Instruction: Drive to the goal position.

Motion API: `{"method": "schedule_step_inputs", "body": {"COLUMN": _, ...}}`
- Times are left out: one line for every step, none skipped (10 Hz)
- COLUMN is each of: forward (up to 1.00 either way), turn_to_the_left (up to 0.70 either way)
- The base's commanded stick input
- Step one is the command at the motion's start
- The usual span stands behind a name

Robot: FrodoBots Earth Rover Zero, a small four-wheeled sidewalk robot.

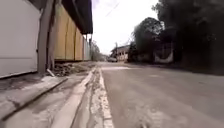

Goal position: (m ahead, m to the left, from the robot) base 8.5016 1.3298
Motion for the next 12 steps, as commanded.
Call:
{"method": "schedule_step_inputs", "body": {"forward": 0.70, "turn_to_the_left": 0.00}}
{"method": "schedule_step_inputs", "body": {"forward": 0.70, "turn_to_the_left": 0.00}}
{"method": "schedule_step_inputs", "body": {"forward": 0.70, "turn_to_the_left": 0.00}}
{"method": "schedule_step_inputs", "body": {"forward": 0.70, "turn_to_the_left": 0.00}}
{"method": "schedule_step_inputs", "body": {"forward": 0.70, "turn_to_the_left": 0.11}}
{"method": "schedule_step_inputs", "body": {"forward": 0.70, "turn_to_the_left": 0.29}}
{"method": "schedule_step_inputs", "body": {"forward": 0.70, "turn_to_the_left": 0.32}}
{"method": "schedule_step_inputs", "body": {"forward": 0.70, "turn_to_the_left": 0.05}}
{"method": "schedule_step_inputs", "body": {"forward": 0.70, "turn_to_the_left": 0.00}}
{"method": "schedule_step_inputs", "body": {"forward": 0.70, "turn_to_the_left": 0.00}}
{"method": "schedule_step_inputs", "body": {"forward": 0.70, "turn_to_the_left": 0.00}}
{"method": "schedule_step_inputs", "body": {"forward": 0.70, "turn_to_the_left": 0.00}}
